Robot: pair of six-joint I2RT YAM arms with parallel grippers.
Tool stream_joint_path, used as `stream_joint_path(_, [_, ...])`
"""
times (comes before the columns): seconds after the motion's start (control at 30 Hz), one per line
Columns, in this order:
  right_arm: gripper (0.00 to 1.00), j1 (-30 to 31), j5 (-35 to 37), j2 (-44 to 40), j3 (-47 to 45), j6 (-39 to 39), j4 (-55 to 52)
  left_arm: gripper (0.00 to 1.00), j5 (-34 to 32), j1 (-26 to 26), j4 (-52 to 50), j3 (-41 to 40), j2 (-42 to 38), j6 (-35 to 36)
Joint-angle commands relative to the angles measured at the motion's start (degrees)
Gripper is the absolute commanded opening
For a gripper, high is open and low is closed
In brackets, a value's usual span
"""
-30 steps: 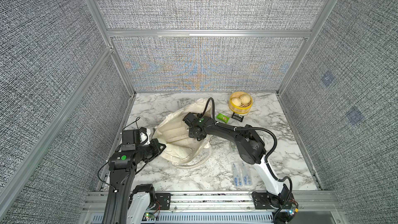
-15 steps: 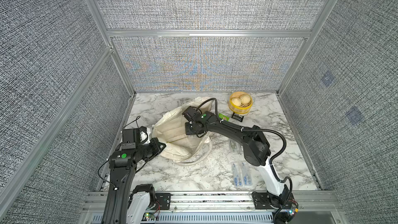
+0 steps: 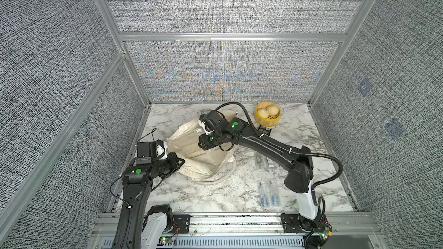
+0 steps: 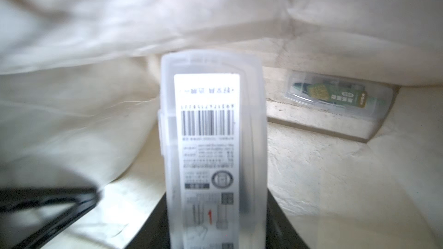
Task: Take out the compass set from the canvas bag
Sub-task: Pick up the compass set from the canvas bag, then place the compass set at the center of the board.
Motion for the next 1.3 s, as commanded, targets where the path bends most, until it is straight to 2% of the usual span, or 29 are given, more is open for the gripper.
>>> stream_joint_path(0.0, [0.29,1.6,-4.0,-4.4,0.6,-3.0,-5.4,0.00,-0.4,0.0,0.7,0.7,0.4,0.7])
stream_joint_path(0.13, [0.28,2.7,2.1,-16.4,-10.3,-0.6,-12.4,0.00,-0.9,0.0,0.4,0.9,-0.3,0.7])
stream_joint_path(0.33, [0.28,2.0,16.6,-39.5,-37.2,14.4,-26.8,0.00,-0.9,0.0,-0.6,1.1,-1.0,1.4])
stream_joint_path(0.43, [0.28,-2.7,16.4,-47.4,-49.3,22.1,-32.7,0.00,-0.7,0.0,-0.9,1.3,-1.0,1.8])
stream_joint_path(0.53, [0.28,-7.8,15.5,-51.9,-57.4,26.6,-34.9,0.00,-0.6,0.0,-1.0,1.2,-1.5,1.8])
stream_joint_path(0.7, [0.28,-15.2,15.1,-51.3,-66.9,26.1,-30.4,0.00,-0.2,0.0,-0.6,1.4,-1.5,2.1])
stream_joint_path(0.87, [0.32,-18.7,10.7,-42.5,-73.0,21.0,-21.5,0.00,0.6,0.0,-0.4,1.4,-1.1,2.5])
stream_joint_path(0.97, [0.33,-19.7,9.7,-38.6,-75.1,19.2,-18.0,0.00,0.9,0.0,-0.5,1.5,-1.2,2.5])
stream_joint_path(1.27, [0.39,-22.2,11.1,-36.1,-76.8,19.6,-16.3,0.00,0.5,0.0,-0.5,1.4,-2.0,2.4])
